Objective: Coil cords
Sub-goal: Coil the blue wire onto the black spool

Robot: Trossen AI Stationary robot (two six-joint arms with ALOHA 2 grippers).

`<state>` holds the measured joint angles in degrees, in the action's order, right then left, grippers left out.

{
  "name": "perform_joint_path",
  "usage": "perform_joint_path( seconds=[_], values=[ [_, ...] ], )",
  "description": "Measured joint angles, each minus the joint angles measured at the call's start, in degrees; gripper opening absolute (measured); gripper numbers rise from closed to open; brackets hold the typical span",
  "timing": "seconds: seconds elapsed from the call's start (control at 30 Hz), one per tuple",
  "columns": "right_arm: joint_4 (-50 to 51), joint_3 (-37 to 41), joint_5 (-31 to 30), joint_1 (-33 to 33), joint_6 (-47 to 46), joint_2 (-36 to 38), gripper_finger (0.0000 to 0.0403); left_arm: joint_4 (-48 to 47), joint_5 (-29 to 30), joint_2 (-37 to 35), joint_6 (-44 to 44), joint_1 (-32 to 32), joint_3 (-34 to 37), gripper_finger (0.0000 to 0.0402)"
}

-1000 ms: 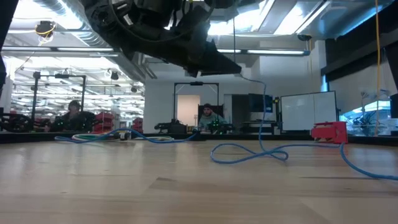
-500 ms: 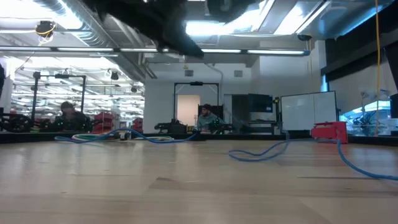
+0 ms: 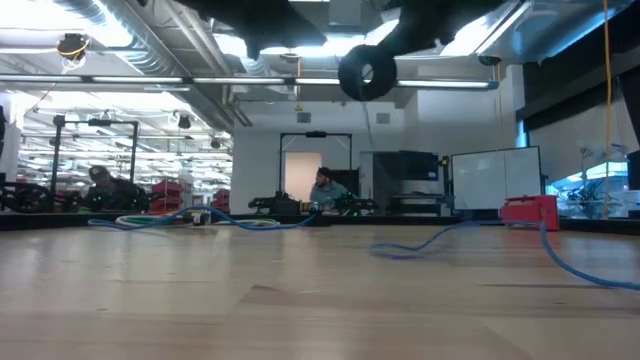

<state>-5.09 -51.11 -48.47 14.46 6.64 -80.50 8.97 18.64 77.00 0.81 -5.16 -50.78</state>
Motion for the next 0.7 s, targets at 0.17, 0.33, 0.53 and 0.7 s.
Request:
perform_joint_path(
  seconds=[0.17, 0.33, 0.53, 0.7],
  values=[
    [-2.7, 0.0, 0.6, -1.3, 0.9, -2.3, 0.0008, 4.4, -4.2, 2.8, 0.7, -1.7, 0.0, 0.0001],
    [-6.9, 0.0, 5.5, -1.4, 3.0, -2.8, 0.0008, 12.9, -5.2, 6.4, 1.5, -0.6, -0.1, 0.0001],
    [-8.0, 0.0, 6.8, -1.4, 3.6, -3.1, 0.0008, 20.2, -4.9, 9.2, 0.8, -0.8, 0.0, 0.0001],
    [-9.4, 0.3, 6.8, -1.3, 1.9, -3.2, 0.0008, 21.3, -4.7, 11.3, 1.7, -1.3, 0.0, 0.0001]
  ],
)
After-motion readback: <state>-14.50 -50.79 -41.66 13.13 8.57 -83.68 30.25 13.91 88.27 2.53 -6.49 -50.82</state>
